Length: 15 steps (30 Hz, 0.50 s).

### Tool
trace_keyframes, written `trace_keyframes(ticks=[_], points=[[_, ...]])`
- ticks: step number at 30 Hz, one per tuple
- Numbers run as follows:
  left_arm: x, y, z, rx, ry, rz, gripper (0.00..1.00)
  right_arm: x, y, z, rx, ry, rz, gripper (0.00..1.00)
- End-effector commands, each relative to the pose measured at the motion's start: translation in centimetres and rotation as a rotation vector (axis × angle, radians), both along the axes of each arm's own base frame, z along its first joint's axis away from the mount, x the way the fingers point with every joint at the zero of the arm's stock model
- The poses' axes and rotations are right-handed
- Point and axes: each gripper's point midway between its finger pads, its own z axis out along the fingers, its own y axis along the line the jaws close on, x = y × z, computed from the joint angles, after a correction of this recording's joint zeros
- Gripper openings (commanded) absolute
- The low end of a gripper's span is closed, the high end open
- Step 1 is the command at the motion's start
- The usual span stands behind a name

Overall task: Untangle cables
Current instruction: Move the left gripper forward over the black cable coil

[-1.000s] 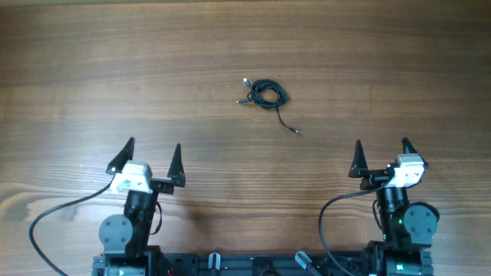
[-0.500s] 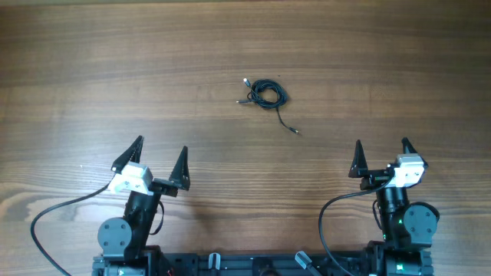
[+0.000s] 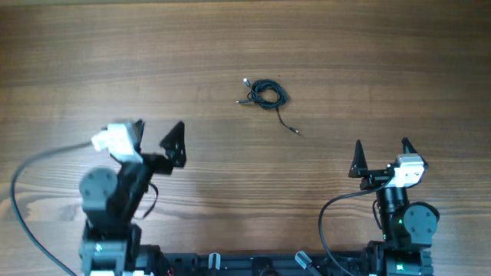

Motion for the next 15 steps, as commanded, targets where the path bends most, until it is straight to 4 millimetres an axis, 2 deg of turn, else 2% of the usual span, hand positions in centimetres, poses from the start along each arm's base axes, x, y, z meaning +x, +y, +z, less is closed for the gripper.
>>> trace_keyframes(ticks=[1, 5, 9, 12, 13, 15], points=[[2.2, -1.0, 2.0, -0.030, 0.121, -0.058, 1.00, 0.0, -0.2, 0.3, -0.002, -0.013, -0.013, 1.00], [4.4, -2.2, 2.2, -0.057, 0.268, -0.122, 1.00, 0.0, -0.2, 0.3, -0.002, -0.013, -0.013, 1.00], [7.0, -4.5, 2.2, -0.088, 0.383, -0.223, 1.00, 0.0, -0.2, 0.3, -0.002, -0.013, -0.013, 1.00], [8.4, -7.1, 2.0, -0.106, 0.418, -0.322, 1.00, 0.0, -0.2, 0.3, -0.002, -0.013, -0.013, 1.00], [9.1, -8.7, 1.7, -0.115, 0.420, -0.383, 1.00, 0.0, -0.2, 0.3, -0.002, -0.013, -0.013, 1.00], [9.7, -10.5, 1.2, -0.124, 0.409, -0.450, 1.00, 0.0, -0.2, 0.3, -0.002, -0.013, -0.013, 1.00]])
